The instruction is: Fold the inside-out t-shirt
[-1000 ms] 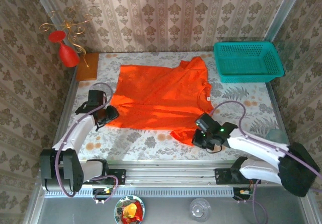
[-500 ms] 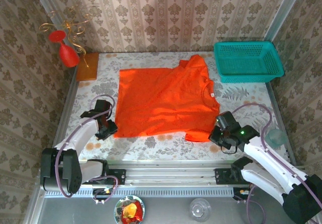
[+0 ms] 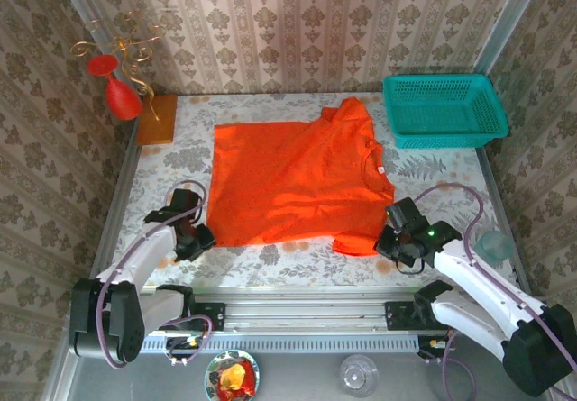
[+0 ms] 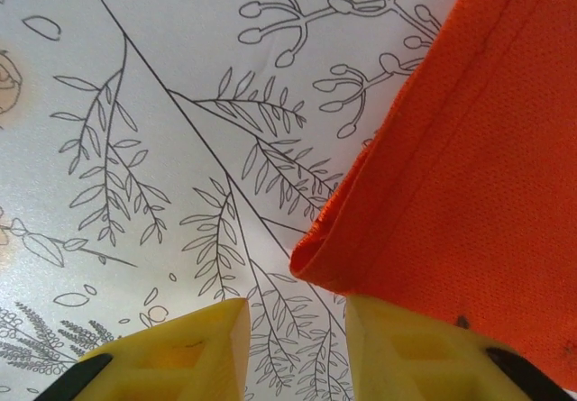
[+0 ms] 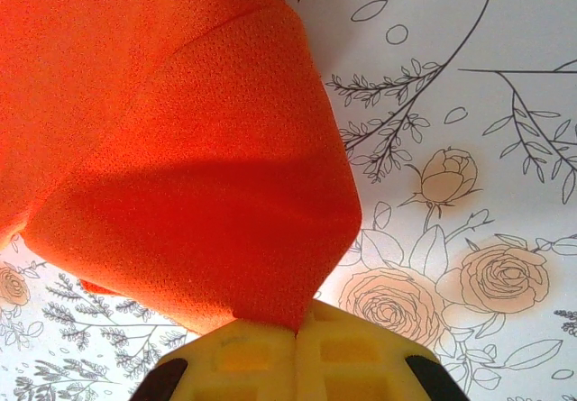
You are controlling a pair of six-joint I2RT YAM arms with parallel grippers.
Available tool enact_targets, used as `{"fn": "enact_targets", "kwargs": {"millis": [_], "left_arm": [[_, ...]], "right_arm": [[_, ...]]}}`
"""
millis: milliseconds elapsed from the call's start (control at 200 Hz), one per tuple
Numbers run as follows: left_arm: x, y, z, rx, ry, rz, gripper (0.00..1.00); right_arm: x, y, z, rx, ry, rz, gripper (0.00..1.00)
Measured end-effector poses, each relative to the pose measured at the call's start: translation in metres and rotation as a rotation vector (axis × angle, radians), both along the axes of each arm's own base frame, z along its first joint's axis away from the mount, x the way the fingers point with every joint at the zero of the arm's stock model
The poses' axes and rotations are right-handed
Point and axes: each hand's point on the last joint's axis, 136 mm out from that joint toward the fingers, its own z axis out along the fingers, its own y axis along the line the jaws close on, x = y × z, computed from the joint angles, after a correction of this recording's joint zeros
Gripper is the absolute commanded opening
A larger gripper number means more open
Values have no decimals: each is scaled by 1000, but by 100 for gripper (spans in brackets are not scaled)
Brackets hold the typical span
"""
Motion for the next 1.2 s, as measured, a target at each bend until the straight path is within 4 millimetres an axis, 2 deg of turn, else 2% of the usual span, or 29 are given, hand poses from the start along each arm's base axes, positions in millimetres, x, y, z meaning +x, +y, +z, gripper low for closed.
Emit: {"fn": "enact_targets", "kwargs": {"millis": [220, 490, 740, 865, 910, 1010, 1080, 1145, 1200], "left_arm": [[5, -2, 0, -8, -16, -4, 35], [9, -1, -15, 23, 71, -46, 32], [9, 2, -15, 47, 88, -76, 10], [20, 1, -13, 41, 74, -91, 0], [25, 1, -11, 37, 61, -95, 0], [38, -2, 1, 14, 12, -117, 0], [51, -6, 21, -12, -63, -141, 0], [67, -11, 53, -39, -173, -166, 0], [82, -16, 90, -67, -302, -190, 0]], "right_arm": [[3, 1, 3, -3, -3, 11, 0], [6, 3, 7, -7, -16, 31, 0], [5, 2, 7, -10, -12, 34, 0], [5, 2, 11, -12, -12, 36, 0], [7, 3, 15, -10, -20, 39, 0], [15, 4, 35, -10, -72, 49, 0], [25, 4, 59, -6, -150, 55, 0], [34, 3, 91, -1, -257, 56, 0], [40, -1, 124, 0, -369, 54, 0]]}}
